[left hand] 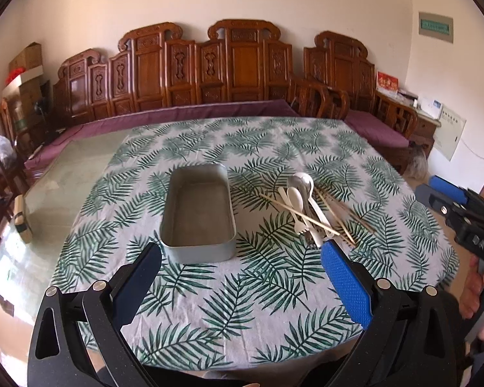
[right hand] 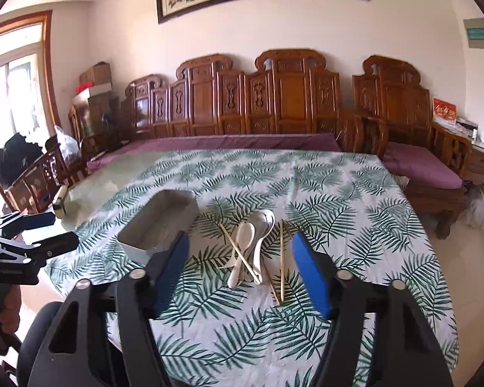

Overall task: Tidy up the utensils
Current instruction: 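Grasp a white plastic fork with the left gripper while the right gripper grasps a wooden chopstick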

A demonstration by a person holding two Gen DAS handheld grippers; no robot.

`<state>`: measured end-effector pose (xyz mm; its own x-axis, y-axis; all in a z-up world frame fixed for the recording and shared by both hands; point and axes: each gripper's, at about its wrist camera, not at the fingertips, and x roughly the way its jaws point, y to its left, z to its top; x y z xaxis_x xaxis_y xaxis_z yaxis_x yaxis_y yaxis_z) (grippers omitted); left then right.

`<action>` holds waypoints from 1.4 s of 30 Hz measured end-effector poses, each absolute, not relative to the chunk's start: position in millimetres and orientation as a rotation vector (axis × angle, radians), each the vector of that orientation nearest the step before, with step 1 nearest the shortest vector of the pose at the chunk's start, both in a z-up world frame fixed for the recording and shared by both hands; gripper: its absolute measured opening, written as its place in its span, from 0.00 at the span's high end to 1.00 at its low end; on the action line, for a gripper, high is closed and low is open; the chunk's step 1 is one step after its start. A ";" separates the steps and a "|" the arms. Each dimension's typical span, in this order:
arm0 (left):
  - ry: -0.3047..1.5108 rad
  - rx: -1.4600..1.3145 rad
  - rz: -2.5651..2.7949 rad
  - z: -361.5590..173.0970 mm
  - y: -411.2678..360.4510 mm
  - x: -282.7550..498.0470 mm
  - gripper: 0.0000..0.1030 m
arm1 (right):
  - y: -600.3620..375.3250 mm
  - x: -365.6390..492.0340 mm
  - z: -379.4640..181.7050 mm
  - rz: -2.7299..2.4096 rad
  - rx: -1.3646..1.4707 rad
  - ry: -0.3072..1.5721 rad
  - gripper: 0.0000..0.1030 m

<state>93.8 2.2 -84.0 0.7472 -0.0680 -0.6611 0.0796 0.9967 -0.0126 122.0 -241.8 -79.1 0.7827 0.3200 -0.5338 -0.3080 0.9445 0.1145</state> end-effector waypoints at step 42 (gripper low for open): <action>0.957 0.039 -0.188 -175.3 -46.8 210.8 0.07 | -188.7 282.5 -244.3 0.662 -0.222 0.946 0.94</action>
